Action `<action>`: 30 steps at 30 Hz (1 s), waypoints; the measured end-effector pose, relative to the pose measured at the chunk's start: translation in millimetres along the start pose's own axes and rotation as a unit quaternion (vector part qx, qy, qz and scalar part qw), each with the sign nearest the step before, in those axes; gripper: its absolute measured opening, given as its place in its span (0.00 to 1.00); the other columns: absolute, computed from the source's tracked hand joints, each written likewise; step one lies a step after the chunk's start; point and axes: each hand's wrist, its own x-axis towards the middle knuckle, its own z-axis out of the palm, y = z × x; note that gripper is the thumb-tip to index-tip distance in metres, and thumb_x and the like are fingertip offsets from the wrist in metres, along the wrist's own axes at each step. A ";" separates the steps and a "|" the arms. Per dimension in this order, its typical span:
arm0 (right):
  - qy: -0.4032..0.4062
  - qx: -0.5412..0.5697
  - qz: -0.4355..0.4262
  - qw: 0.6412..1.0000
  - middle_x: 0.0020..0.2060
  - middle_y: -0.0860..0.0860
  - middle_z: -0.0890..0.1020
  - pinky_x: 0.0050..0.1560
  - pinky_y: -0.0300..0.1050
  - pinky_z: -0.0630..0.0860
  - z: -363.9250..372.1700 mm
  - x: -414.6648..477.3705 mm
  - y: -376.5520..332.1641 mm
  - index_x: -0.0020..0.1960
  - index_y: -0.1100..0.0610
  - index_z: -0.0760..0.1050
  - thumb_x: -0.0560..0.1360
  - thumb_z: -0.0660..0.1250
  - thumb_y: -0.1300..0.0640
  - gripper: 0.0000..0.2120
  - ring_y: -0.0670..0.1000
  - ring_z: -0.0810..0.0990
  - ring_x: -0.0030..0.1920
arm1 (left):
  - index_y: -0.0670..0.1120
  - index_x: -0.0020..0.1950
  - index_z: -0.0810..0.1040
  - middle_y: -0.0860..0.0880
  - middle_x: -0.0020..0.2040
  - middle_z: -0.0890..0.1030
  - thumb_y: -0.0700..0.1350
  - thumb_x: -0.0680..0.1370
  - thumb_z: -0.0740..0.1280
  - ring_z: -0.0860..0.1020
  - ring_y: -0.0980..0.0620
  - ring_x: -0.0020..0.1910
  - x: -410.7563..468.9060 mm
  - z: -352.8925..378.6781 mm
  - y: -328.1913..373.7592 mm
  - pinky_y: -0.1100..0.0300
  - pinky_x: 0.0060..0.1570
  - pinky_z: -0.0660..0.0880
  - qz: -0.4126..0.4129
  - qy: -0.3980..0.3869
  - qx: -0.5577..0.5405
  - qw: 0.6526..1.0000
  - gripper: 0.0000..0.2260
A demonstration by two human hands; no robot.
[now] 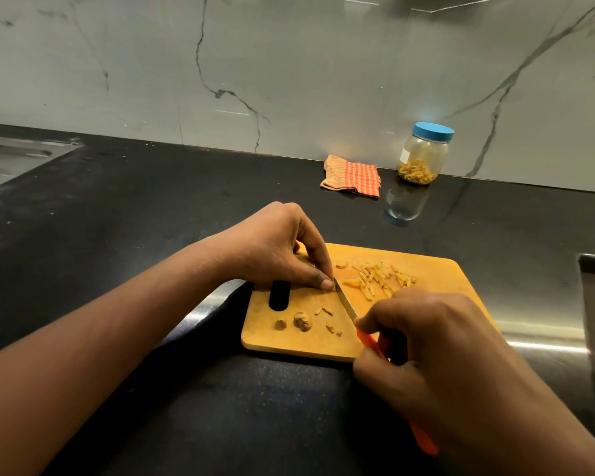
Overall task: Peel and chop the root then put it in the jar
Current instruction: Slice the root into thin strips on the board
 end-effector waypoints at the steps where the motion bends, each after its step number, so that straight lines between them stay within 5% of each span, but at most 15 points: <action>1: 0.001 0.005 0.000 1.000 0.38 0.40 0.75 0.38 0.31 0.70 -2.9 -3.3 -0.2 0.55 0.45 0.79 0.72 0.66 0.44 0.13 0.40 0.74 0.41 | 0.54 0.44 0.86 0.59 0.46 0.84 0.49 0.70 0.76 0.79 0.62 0.51 0.1 0.1 -0.1 0.64 0.55 0.76 0.000 0.002 0.000 1.000 0.04; 5: 0.002 0.007 -0.003 1.000 0.38 0.42 0.78 0.40 0.35 0.75 -6.6 -10.4 3.5 0.52 0.46 0.81 0.70 0.67 0.46 0.12 0.42 0.77 0.40 | 0.54 0.43 0.86 0.58 0.45 0.84 0.49 0.69 0.76 0.79 0.63 0.50 0.3 -0.2 -0.8 0.65 0.55 0.77 -0.004 0.009 -0.003 1.000 0.04; 9: 0.023 -0.001 0.003 1.000 0.32 0.43 0.80 0.31 0.31 0.74 -2.9 -10.6 10.6 0.46 0.48 0.83 0.66 0.71 0.47 0.10 0.42 0.79 0.36 | 0.53 0.44 0.86 0.59 0.46 0.84 0.48 0.70 0.76 0.79 0.62 0.51 -0.2 -0.2 0.4 0.64 0.56 0.76 -0.007 0.002 -0.005 1.000 0.04; 17: 0.042 0.018 -0.010 0.999 0.33 0.40 0.77 0.36 0.30 0.74 4.9 -4.0 8.5 0.48 0.46 0.82 0.64 0.65 0.43 0.15 0.38 0.76 0.46 | 0.51 0.47 0.87 0.57 0.48 0.83 0.47 0.71 0.75 0.79 0.61 0.51 -2.0 -3.3 -0.2 0.63 0.56 0.76 0.022 -0.018 0.006 1.000 0.06; 30: 0.042 0.014 -0.010 0.999 0.36 0.41 0.78 0.36 0.31 0.71 4.3 -1.6 4.5 0.50 0.46 0.81 0.68 0.66 0.45 0.14 0.40 0.76 0.38 | 0.51 0.47 0.87 0.58 0.48 0.83 0.47 0.71 0.75 0.79 0.61 0.51 -0.1 -3.2 -2.7 0.59 0.58 0.77 0.024 -0.022 0.015 0.999 0.06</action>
